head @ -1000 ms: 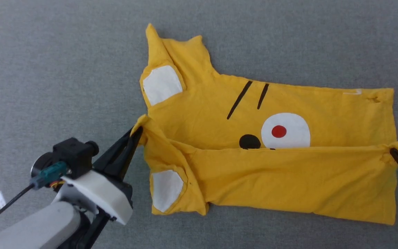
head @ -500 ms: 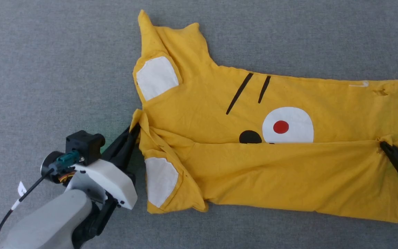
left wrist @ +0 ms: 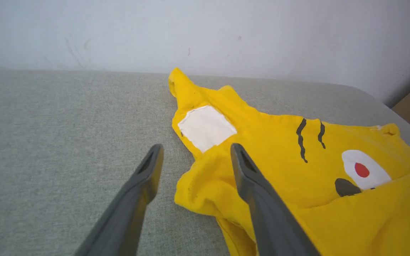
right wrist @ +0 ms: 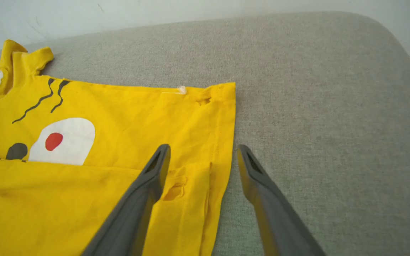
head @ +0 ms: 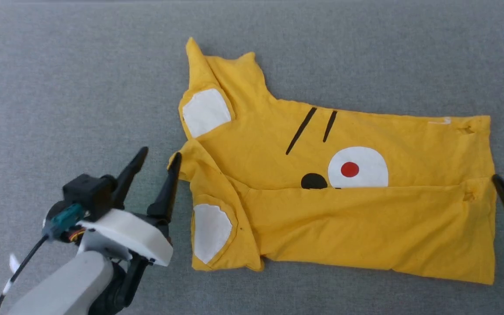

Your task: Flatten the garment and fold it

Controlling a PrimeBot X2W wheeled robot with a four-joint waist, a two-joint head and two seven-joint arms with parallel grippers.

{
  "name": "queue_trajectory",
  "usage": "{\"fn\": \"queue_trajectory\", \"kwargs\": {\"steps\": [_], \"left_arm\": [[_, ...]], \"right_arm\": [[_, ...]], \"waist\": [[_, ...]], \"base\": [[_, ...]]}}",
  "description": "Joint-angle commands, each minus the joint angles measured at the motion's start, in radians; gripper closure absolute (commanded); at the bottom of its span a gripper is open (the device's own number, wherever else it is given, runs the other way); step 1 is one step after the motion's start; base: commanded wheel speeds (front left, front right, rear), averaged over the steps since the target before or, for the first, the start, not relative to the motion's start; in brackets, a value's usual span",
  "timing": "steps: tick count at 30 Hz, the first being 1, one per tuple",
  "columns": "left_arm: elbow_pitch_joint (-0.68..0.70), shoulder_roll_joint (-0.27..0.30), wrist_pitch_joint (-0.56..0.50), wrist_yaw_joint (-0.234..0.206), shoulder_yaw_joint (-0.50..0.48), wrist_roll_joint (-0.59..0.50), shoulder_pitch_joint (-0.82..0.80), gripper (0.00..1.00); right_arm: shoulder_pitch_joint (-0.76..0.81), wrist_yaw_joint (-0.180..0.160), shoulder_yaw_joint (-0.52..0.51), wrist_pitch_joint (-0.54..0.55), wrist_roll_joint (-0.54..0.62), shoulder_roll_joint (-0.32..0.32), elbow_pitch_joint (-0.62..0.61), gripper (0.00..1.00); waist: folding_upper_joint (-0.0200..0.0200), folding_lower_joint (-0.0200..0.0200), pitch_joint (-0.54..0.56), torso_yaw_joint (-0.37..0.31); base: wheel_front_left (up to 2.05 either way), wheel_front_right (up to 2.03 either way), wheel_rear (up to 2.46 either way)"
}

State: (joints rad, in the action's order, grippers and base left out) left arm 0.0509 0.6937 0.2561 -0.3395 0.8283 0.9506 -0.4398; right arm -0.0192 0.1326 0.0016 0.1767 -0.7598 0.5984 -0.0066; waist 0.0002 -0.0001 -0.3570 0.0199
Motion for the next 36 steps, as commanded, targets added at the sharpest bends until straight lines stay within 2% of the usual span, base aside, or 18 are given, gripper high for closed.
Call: {"fn": "queue_trajectory", "kwargs": {"steps": [1, 6, 9, 13, 18, 22, 28, 33, 36], "left_arm": [[0.043, -0.006, 0.005, -0.028, -0.050, -0.049, 0.053, 0.00], [0.155, -0.054, 0.005, -0.117, -0.201, -0.233, 0.196, 0.00], [0.205, -0.108, 0.005, -0.131, -0.268, -0.335, 0.284, 0.00], [0.202, -0.186, 0.006, -0.105, -0.312, -0.412, 0.394, 0.00], [0.142, -0.281, 0.006, -0.052, -0.348, -0.437, 0.491, 0.00], [0.100, -0.321, 0.006, -0.003, -0.379, -0.447, 0.520, 0.00], [0.071, -0.313, -0.017, 0.039, -0.377, -0.441, 0.488, 0.00], [0.098, -0.289, -0.140, 0.074, -0.331, -0.436, 0.427, 0.00], [0.109, -0.281, -0.244, 0.078, -0.300, -0.424, 0.403, 0.00]], "right_arm": [[0.028, -0.002, -0.041, -0.024, 0.040, -0.029, -0.014, 0.00], [0.097, -0.002, -0.151, -0.078, 0.175, -0.145, -0.077, 0.00], [0.128, -0.002, -0.193, -0.118, 0.265, -0.233, -0.123, 0.00], [0.158, -0.002, -0.209, -0.159, 0.334, -0.346, -0.157, 0.00], [0.203, -0.002, -0.214, -0.186, 0.408, -0.412, -0.145, 0.00], [0.216, -0.002, -0.219, -0.194, 0.428, -0.435, -0.142, 0.00], [0.209, -0.002, -0.213, -0.184, 0.442, -0.432, -0.149, 0.00], [0.202, -0.002, -0.204, -0.172, 0.445, -0.425, -0.156, 0.00], [0.198, -0.002, -0.198, -0.166, 0.444, -0.421, -0.155, 0.00]], "waist": [[-0.0002, 0.0001, 0.039, 0.004], [-0.0002, 0.0001, 0.066, 0.012], [-0.0002, 0.0001, 0.070, 0.014], [-0.0002, 0.0001, 0.073, 0.015], [-0.0002, 0.0001, 0.091, 0.022], [-0.0002, 0.0001, 0.099, 0.029], [-0.0002, 0.0001, 0.105, 0.033], [-0.0002, 0.0001, 0.089, 0.030], [-0.0002, 0.0001, 0.073, 0.024]], "base": [[0.00, 0.00, 0.00], [0.00, 0.00, 0.00], [0.00, 0.00, 0.00], [0.00, 0.00, 0.00], [0.00, 0.00, 0.00], [0.00, 0.00, 0.00], [0.00, 0.00, 0.00], [0.00, 0.00, 0.00], [0.00, 0.00, 0.00]]}}
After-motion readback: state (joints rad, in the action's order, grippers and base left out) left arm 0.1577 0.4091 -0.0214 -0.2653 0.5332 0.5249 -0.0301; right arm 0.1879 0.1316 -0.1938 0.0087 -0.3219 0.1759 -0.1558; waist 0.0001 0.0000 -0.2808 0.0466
